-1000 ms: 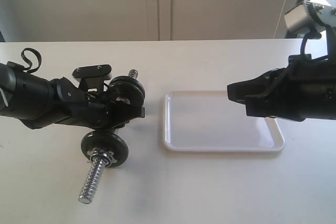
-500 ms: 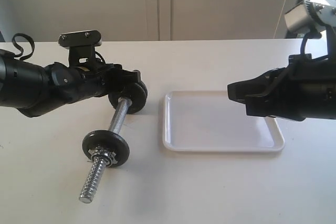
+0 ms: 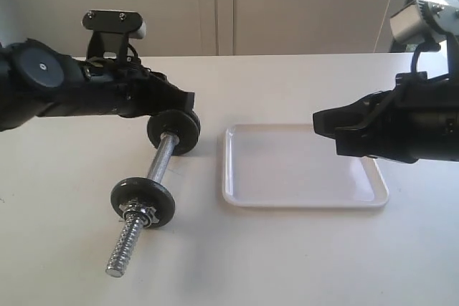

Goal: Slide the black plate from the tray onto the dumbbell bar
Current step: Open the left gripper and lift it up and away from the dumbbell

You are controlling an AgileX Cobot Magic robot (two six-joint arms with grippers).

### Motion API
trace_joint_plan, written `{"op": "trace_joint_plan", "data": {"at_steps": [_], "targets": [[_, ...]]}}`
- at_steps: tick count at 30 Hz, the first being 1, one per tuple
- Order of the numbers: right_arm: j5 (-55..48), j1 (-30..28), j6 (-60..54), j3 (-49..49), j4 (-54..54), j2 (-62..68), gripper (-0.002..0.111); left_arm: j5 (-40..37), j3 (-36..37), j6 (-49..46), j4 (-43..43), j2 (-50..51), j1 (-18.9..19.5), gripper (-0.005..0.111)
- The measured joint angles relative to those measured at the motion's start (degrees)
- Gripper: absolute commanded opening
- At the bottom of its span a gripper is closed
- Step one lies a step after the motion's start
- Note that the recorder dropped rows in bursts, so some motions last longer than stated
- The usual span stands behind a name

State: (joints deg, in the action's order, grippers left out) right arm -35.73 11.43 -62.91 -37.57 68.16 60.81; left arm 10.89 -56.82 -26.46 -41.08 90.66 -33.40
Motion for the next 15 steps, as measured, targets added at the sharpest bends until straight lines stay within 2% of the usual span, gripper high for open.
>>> {"op": "trace_joint_plan", "data": {"at_steps": [2, 3, 7, 11, 15], "targets": [[0.0, 0.0, 0.0, 0.0, 0.0, 0.0, 0.000, -6.2, 0.0, -3.1, 0.0, -2.5, 0.5, 0.003], [0.0, 0.0, 0.0, 0.0, 0.0, 0.0, 0.000, -9.8, 0.0, -4.4, 0.0, -3.9, 0.8, 0.000], [0.0, 0.0, 0.3, 0.0, -0.1, 0.0, 0.000, -22.4, 0.0, -6.2, 1.8, -9.4, 3.5, 0.000], [-0.1, 0.0, 0.9, 0.0, -0.1, 0.0, 0.000, -33.2, 0.0, -5.5, 5.3, -15.9, 7.9, 0.000], [-0.1, 0.0, 3.0, 0.0, -0.1, 0.0, 0.000, -39.6, 0.4, -1.8, 11.5, -22.2, 10.7, 0.000]]}}
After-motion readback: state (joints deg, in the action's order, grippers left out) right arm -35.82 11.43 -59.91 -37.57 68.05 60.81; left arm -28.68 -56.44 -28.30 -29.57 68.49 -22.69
